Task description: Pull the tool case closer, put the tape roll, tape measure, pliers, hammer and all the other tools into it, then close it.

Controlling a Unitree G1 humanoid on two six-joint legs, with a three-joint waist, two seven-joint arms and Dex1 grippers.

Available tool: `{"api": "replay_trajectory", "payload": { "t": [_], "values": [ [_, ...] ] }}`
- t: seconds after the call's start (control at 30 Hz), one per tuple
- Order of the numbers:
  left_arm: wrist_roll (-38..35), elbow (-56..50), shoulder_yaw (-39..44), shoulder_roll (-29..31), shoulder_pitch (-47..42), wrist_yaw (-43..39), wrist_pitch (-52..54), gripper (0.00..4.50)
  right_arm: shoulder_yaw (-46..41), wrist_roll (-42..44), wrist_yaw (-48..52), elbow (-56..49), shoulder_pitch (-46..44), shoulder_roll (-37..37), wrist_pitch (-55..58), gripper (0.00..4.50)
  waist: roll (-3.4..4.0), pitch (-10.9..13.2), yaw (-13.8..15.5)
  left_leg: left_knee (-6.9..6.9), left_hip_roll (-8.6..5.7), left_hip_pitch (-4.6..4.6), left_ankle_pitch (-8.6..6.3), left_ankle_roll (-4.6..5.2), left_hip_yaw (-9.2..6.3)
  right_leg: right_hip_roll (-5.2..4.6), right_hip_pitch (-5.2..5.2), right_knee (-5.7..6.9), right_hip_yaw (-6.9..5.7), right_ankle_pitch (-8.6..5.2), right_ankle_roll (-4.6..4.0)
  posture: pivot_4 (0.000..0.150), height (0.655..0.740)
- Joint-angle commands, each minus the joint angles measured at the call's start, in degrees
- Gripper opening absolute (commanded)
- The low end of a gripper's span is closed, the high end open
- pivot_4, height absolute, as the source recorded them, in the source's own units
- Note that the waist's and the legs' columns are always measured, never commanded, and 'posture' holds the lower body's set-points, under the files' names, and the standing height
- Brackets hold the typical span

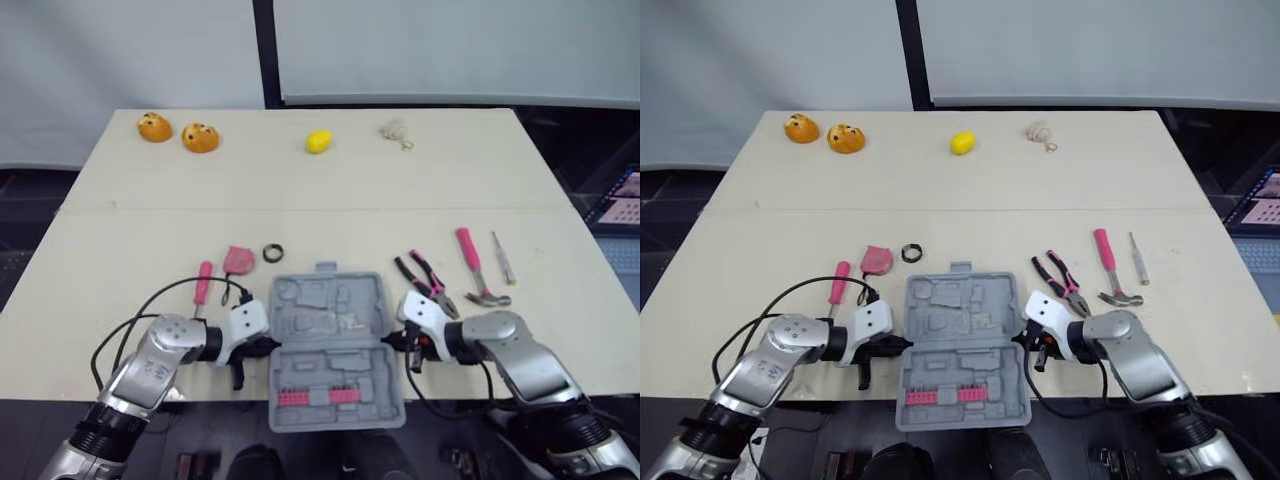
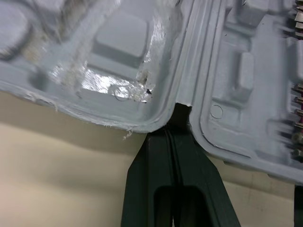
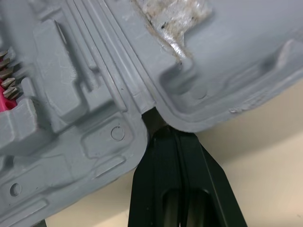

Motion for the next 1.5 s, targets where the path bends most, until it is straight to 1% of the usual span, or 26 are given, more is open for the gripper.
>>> {"api": "replay_trajectory", "payload": {
  "t": [0.03,0.13,0.23,0.27,0.3,0.37,0.4,0.47,0.53,0.6,0.63,0.7,0.87,1.13,1.23,1.33,1.5],
  "values": [
    [-6.98,-4.30,8.59,2.78,3.38,-2.17,0.34,0.03,-9.43,6.16,0.49,-5.87,1.96,-3.42,2.66,0.00,-0.01,0.01,-0.11,-0.04,0.02,-0.02,0.00,0.00,0.00,0.01,-0.03,-0.02,-0.01,0.00,0.00,0.150,0.7400],
    [-13.71,-8.39,18.47,4.01,8.24,-2.73,0.91,0.03,-18.43,12.00,2.27,-8.96,5.96,-7.03,4.43,0.00,-0.03,0.03,0.05,-0.19,0.05,-0.04,0.00,0.00,-0.06,0.01,-0.05,-0.11,-0.06,-0.02,-0.03,0.150,0.7400],
    [-20.22,-10.86,28.43,4.86,14.17,-4.24,1.45,0.03,-27.35,16.24,2.93,-8.43,9.21,-10.13,5.30,0.00,-0.03,0.03,0.01,-0.25,0.04,-0.05,-0.01,0.00,-0.10,0.00,-0.02,-0.21,-0.07,-0.01,-0.02,0.150,0.7400],
    [-22.42,-11.07,32.36,4.95,16.27,-4.39,2.42,0.56,-30.55,17.37,3.17,-7.48,10.10,-11.22,5.48,0.00,-0.05,0.04,-0.07,-0.26,0.02,-0.02,-0.01,0.01,-0.10,0.00,0.03,-0.24,-0.06,0.00,0.00,0.150,0.7400],
    [-24.27,-11.13,35.94,5.00,18.12,-4.12,3.71,0.89,-33.32,18.20,3.40,-6.27,10.89,-12.35,5.50,0.25,-0.07,0.05,-0.14,-0.26,0.02,-0.03,-0.02,0.02,-0.10,0.00,0.03,-0.27,-0.05,0.01,0.01,0.150,0.7400],
    [-26.80,-10.74,40.79,5.21,20.81,-3.46,5.49,1.87,-36.92,19.41,3.57,-4.32,12.19,-14.16,5.22,0.91,-0.12,0.08,-0.09,-0.29,0.01,0.00,-0.03,0.03,-0.11,0.00,0.05,-0.27,-0.04,0.01,0.01,0.150,0.7400],
    [-27.72,-9.97,43.82,5.14,22.26,-2.74,6.35,2.35,-39.15,19.66,3.95,-2.74,13.15,-15.22,4.50,1.29,-0.13,0.08,-0.07,-0.30,-0.01,0.00,-0.03,0.04,-0.15,0.00,0.06,-0.30,-0.05,0.01,0.01,0.150,0.7400],
    [-27.79,-5.79,50.44,4.72,25.05,-0.39,6.51,3.45,-43.98,19.25,4.87,1.35,15.97,-17.25,2.01,2.36,-0.18,0.10,-0.05,-0.34,-0.06,0.01,-0.03,0.04,-0.24,0.00,0.12,-0.36,-0.07,0.02,0.03,0.150,0.7400],
    [-26.93,-1.36,54.65,4.68,26.86,1.39,5.04,4.49,-47.11,18.67,5.25,4.90,18.30,-18.37,-0.87,3.38,-0.20,0.10,-0.05,-0.54,-0.11,0.07,-0.03,0.05,-0.26,0.00,0.15,-0.48,-0.06,0.02,0.03,0.150,0.7400],
    [-25.60,3.31,57.70,4.92,28.09,3.02,2.43,4.50,-49.75,18.03,5.25,8.51,20.32,-19.21,-3.63,4.40,-0.23,0.12,-0.06,-0.65,-0.14,0.11,-0.04,0.06,-0.26,0.00,0.17,-0.57,-0.05,0.02,0.03,0.150,0.7400],
    [-24.94,5.12,58.76,5.06,28.56,3.81,1.24,4.50,-50.83,17.77,5.05,9.90,21.17,-19.46,-4.66,4.46,-0.27,0.13,-0.08,-0.66,-0.14,0.11,-0.04,0.06,-0.25,0.00,0.18,-0.60,-0.05,0.02,0.03,0.150,0.7400],
    [-23.40,8.58,60.14,5.45,29.68,4.75,-1.67,4.50,-52.81,17.29,4.57,12.32,22.75,-19.67,-6.56,4.46,-0.30,0.14,-0.08,-0.67,-0.14,0.12,-0.06,0.09,-0.25,0.00,0.21,-0.66,-0.05,0.04,0.07,0.150,0.7400],
    [-22.40,13.51,61.08,5.87,30.91,5.51,-6.30,4.50,-54.83,16.24,3.83,16.63,25.50,-19.83,-11.04,4.46,-0.33,0.13,-0.10,-0.73,-0.13,0.22,-0.10,0.16,-0.24,0.00,0.37,-0.80,-0.06,0.07,0.12,0.150,0.7400],
    [-22.46,14.36,59.23,6.51,29.28,7.01,-7.83,4.50,-54.51,17.52,2.21,18.17,24.26,-19.15,-12.83,4.46,-0.33,0.13,-0.13,-0.80,-0.13,0.28,-0.11,0.15,-0.22,0.00,0.41,-0.81,-0.06,0.08,0.13,0.150,0.7400],
    [-22.84,12.69,58.03,6.45,29.35,6.48,-7.91,4.50,-54.32,18.00,1.66,17.71,23.81,-18.80,-12.90,4.46,-0.33,0.12,-0.15,-0.80,-0.12,0.28,-0.11,0.15,-0.19,-0.01,0.41,-0.83,-0.05,0.08,0.13,0.150,0.7400],
    [-24.46,7.65,55.98,7.11,28.78,5.12,-6.36,4.50,-53.90,19.72,0.67,15.47,22.12,-18.21,-11.53,4.46,-0.34,0.12,-0.12,-0.79,-0.11,0.27,-0.11,0.15,-0.18,-0.01,0.42,-0.85,-0.05,0.09,0.14,0.150,0.7400],
    [-24.92,1.83,49.98,10.22,22.82,4.68,-3.68,4.50,-52.10,24.40,-1.87,7.85,18.61,-16.16,-6.38,4.46,-0.31,0.14,0.03,-0.80,-0.11,0.46,-0.12,0.14,-0.24,-0.01,0.70,-0.87,-0.07,0.11,0.17,0.150,0.7400]
  ]
}}
